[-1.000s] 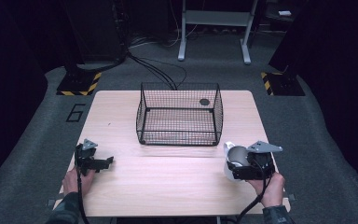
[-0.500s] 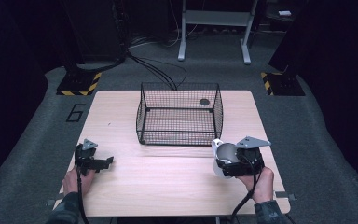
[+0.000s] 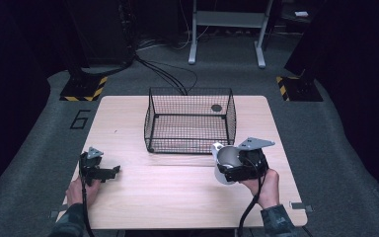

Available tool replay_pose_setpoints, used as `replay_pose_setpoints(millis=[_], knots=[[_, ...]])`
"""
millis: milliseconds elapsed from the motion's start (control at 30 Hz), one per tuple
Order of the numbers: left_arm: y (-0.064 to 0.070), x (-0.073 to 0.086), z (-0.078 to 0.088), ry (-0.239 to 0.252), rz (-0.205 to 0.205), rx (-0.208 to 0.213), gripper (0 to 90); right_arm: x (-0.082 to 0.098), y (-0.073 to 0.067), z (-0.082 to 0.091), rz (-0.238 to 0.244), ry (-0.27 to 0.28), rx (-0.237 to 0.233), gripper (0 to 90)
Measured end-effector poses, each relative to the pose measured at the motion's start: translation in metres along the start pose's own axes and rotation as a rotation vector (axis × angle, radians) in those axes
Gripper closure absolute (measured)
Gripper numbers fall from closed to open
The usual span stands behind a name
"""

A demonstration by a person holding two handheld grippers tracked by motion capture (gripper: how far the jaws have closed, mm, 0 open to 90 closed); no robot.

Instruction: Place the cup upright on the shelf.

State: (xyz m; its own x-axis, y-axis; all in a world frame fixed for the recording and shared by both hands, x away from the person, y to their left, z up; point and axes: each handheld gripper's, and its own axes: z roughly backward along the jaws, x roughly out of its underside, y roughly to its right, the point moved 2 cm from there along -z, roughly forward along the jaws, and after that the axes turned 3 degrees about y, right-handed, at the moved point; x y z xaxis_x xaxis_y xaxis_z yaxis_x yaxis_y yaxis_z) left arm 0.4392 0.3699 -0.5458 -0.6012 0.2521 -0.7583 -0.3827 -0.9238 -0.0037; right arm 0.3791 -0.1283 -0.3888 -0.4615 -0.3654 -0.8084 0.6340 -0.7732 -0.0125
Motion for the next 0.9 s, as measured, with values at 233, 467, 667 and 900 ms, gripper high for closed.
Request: replay_pose_setpoints(millis=[233,467,667,900], knots=[[0.000,0.000,0.000,0.003,0.004,0.000,0.3,-0.013,-0.004,-0.002,0.019,0.011,-0.025,5.7],[0.000,0.000,0.000,0.003,0.004,0.000,0.3,-0.032,-0.009,-0.005,0.035,0.029,-0.044,5.7],[0.000,0.000,0.000,0.003,0.004,0.001,0.3,-0.049,-0.013,-0.012,0.063,0.023,-0.062,5.7],[0.000,0.000,0.000,0.003,0.004,0.001,0.3,-0.068,-0.011,-0.019,0.080,0.044,-0.082,5.7]])
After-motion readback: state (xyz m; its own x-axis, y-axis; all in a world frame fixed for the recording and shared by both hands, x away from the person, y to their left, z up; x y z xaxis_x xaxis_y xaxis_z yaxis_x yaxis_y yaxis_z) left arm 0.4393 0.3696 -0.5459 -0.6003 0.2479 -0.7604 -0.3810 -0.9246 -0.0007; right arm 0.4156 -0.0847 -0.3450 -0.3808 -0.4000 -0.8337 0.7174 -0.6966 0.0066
